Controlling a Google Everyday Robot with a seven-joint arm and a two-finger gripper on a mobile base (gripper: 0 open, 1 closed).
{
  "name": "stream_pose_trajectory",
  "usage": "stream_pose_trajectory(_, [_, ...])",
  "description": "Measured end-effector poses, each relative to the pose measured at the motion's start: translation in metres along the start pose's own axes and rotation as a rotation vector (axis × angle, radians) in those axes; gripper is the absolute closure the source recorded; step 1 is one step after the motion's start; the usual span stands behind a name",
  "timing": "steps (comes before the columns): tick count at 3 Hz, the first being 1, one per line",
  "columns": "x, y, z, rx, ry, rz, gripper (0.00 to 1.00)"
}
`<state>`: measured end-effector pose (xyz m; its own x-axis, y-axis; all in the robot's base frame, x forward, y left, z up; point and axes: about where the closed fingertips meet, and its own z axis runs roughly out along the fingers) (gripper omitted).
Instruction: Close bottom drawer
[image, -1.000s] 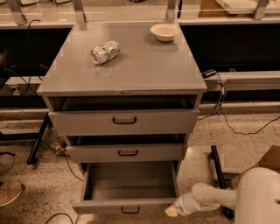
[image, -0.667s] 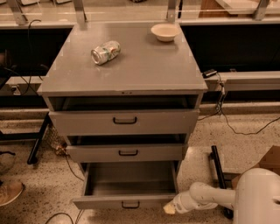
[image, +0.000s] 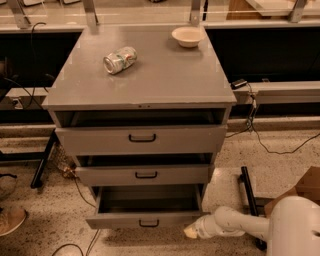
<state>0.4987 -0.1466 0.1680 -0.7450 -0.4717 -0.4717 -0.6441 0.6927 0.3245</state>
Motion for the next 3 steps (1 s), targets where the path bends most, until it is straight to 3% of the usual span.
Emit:
stream_pose_trajectory(1, [-0.049, -0.0086, 0.0246, -0.011, -0.107, -0.078, 1.0])
stream_pose_trajectory(2, [-0.049, -0.0086, 0.0246, -0.011, -0.107, -0.077, 1.0])
stream_pose_trajectory(3, [-0.0544, -0.0173, 0.0265, 0.016, -0.18, -0.074, 1.0])
